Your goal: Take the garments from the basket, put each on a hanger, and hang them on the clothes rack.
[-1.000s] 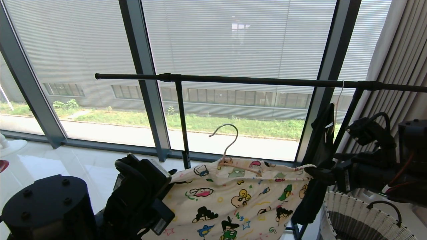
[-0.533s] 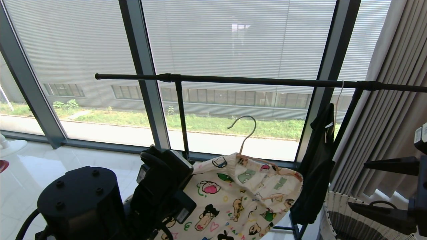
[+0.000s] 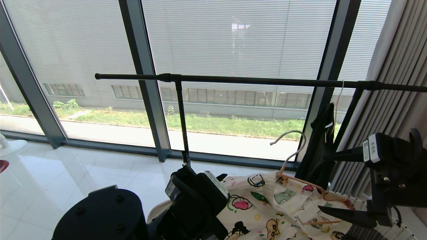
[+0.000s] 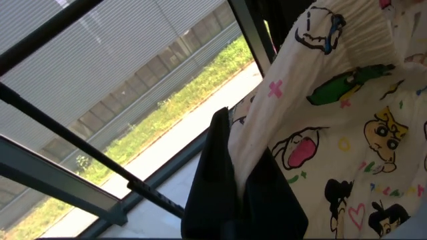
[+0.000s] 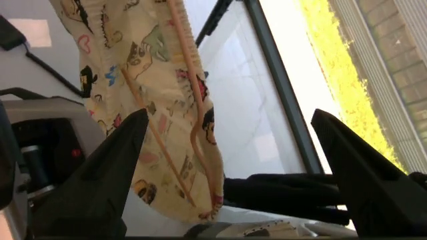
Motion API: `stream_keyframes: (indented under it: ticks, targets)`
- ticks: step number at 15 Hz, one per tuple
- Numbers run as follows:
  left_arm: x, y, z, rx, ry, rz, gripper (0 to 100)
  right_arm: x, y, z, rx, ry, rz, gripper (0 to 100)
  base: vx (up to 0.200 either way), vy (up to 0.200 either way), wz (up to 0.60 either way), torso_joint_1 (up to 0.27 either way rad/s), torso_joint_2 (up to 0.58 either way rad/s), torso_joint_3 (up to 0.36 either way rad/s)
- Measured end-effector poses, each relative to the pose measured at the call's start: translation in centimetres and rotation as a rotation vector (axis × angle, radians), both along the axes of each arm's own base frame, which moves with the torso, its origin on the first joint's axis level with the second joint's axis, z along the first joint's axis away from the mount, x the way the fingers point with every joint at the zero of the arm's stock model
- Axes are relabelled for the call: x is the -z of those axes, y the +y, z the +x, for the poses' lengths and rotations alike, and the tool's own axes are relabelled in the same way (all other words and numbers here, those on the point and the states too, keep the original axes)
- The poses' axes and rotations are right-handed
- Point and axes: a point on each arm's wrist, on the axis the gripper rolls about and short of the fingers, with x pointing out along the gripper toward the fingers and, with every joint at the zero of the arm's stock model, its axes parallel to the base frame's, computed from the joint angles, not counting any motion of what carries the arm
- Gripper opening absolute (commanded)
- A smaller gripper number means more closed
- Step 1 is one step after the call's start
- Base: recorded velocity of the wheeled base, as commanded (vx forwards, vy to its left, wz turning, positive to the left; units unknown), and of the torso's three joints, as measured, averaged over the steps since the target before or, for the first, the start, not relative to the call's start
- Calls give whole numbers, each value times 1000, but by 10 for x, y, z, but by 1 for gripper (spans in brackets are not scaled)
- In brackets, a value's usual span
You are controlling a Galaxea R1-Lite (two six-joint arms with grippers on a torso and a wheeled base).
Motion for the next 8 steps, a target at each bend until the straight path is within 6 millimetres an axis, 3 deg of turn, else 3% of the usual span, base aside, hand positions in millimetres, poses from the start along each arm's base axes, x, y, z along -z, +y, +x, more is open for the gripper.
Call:
stream_keyframes:
  ticks: [8]
  targets:
    - [-4,-2,-2,12,-33,-17,0,24,28,26,-45,43,-34,100,0,0,0,0,0,0]
